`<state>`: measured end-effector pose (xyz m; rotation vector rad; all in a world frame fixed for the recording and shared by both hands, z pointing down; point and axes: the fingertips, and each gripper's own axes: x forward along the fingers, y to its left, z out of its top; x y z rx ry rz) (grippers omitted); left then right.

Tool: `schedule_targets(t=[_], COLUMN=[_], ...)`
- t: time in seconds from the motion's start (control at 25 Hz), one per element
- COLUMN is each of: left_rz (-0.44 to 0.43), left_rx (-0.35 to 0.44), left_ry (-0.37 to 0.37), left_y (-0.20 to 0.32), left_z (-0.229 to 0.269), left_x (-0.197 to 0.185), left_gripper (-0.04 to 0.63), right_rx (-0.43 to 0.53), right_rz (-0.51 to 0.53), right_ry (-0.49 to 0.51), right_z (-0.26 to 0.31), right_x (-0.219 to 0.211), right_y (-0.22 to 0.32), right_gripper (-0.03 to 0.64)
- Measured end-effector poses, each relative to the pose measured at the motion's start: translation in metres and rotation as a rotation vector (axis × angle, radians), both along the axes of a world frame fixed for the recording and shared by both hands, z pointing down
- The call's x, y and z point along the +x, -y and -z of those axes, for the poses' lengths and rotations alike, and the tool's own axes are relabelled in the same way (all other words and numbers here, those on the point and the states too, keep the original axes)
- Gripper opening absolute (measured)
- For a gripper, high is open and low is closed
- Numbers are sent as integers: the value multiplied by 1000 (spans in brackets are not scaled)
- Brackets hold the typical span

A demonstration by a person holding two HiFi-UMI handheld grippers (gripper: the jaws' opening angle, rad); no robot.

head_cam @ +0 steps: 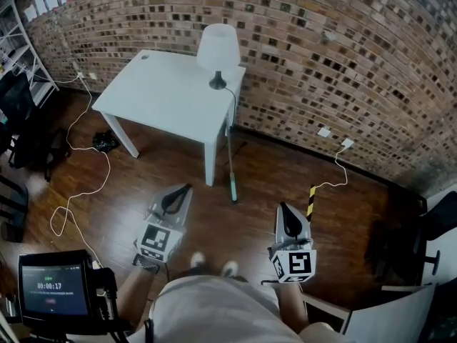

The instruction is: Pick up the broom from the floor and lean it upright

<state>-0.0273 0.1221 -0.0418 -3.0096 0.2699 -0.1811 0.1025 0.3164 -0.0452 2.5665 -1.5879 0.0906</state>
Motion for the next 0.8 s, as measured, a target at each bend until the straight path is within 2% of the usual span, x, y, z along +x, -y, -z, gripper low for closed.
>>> schedule_targets(t=[0.16,0.28,0.44,0.6,0.8], left_rz=[-63,-76,-74,-69,-50], left_rx=[1,-14,-61,-88,-95], left_ry=[55,67,85,98,55], left_y=[-2,-5,-10,-42,-107], left_z=[-13,-25,-38,-43,-35], left_x=[-10,-23,-46,-72,-92], left_gripper=[2,2,2,2,2], right_rx=[33,50,11,-25,-2], right_rz=[-18,-39,-41,-27,-9], right_ry=[58,67,88,108,79], right_z=[0,-3,-12,-20,-12], right_x=[-10,-19,-45,-67,-82], right_y=[7,4,-7,-37,-92], right_gripper=[11,11,11,11,11])
